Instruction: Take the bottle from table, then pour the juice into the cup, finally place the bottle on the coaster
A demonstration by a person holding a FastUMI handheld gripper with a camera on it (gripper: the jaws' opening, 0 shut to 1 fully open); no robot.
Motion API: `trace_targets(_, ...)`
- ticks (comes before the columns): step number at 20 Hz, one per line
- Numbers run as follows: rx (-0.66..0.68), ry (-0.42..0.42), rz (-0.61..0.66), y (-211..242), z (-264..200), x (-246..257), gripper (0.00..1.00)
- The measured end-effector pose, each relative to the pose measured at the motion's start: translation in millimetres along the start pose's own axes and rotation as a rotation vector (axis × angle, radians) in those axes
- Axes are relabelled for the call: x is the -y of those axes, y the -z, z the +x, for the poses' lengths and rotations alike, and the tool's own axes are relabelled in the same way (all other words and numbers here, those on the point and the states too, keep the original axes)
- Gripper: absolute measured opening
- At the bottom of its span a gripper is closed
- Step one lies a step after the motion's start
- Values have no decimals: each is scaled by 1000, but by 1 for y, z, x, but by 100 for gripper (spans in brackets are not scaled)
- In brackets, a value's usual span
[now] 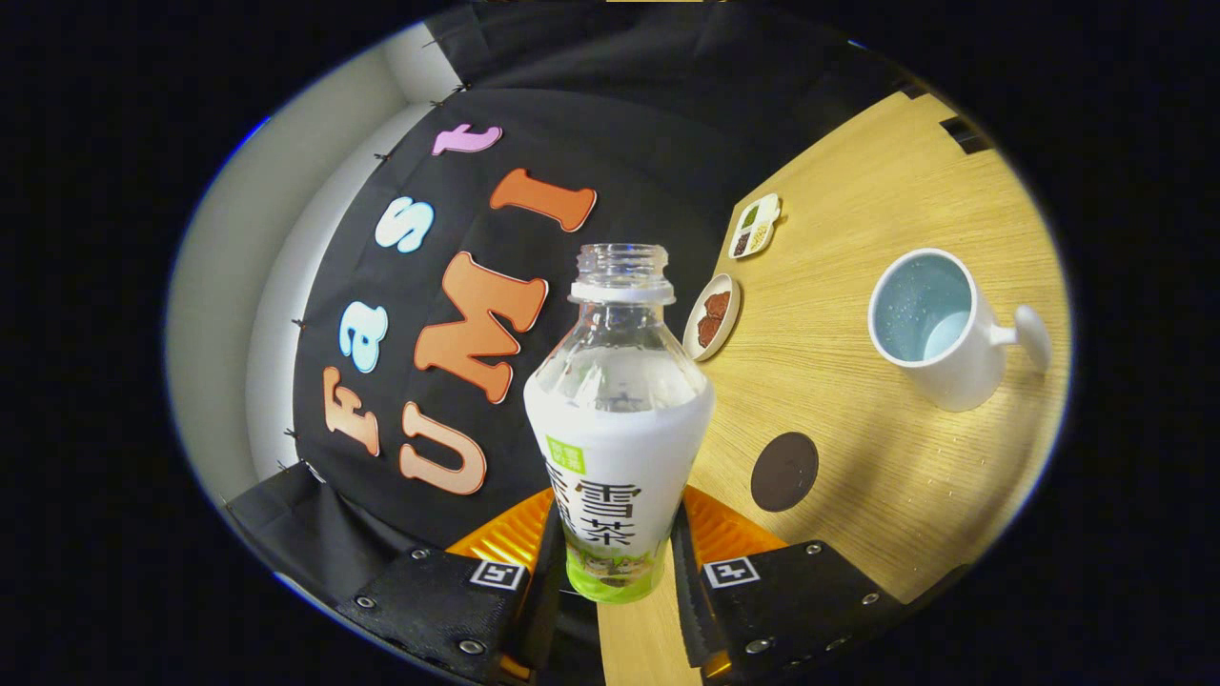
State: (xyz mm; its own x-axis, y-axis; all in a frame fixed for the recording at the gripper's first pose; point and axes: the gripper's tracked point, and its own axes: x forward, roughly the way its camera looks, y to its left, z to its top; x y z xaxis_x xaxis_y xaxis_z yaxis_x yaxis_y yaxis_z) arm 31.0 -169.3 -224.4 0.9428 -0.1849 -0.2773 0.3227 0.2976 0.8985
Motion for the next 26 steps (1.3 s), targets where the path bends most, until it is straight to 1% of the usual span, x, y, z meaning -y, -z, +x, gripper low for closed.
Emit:
trace_targets(2, -3, 7, 34, -1, 7, 4, 53)
trace_targets(5, -3, -13, 118, -5, 7, 2, 53)
trace_targets(9, -3, -4, 177, -6, 9, 7, 54)
trace_targets(13, 4, -23, 251, -9, 9, 4, 53)
trace_targets(17, -1, -16, 289, -7, 14, 7, 53)
trace_targets(22, 9, -20, 371, -11, 14, 9, 53)
trace_targets(26, 4, -13, 389, -10, 15, 10, 53)
